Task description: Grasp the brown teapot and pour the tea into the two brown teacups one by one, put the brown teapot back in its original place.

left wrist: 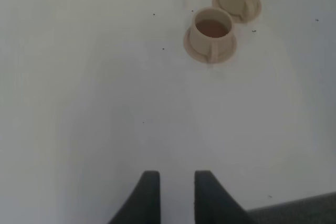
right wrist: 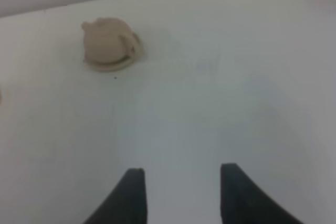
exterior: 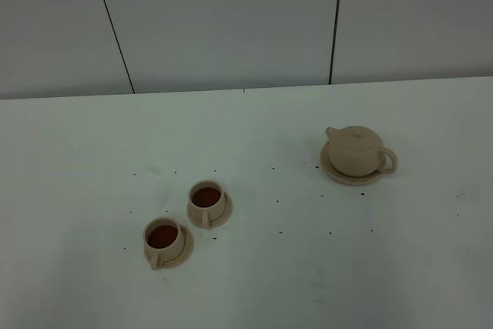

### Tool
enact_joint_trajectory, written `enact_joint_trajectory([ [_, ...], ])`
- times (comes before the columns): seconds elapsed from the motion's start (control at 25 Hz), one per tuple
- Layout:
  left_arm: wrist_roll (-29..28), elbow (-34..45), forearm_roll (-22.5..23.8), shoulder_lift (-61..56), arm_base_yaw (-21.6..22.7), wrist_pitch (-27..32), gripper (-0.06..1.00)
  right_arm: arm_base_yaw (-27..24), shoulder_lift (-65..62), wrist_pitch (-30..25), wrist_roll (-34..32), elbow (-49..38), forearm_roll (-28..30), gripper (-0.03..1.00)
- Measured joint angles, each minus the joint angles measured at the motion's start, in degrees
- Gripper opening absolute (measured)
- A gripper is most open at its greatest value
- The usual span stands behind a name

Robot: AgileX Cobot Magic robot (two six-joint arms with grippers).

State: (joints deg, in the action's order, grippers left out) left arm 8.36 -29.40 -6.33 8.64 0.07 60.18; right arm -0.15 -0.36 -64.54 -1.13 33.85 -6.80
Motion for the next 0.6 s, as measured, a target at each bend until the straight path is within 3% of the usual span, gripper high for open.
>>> enact_joint_trajectory([
  [0.6,0.0,0.0,0.0,0.0,0.0,0.0,0.23,0.0,0.0,2.97,3.16,-5.82,0.46,0.32],
])
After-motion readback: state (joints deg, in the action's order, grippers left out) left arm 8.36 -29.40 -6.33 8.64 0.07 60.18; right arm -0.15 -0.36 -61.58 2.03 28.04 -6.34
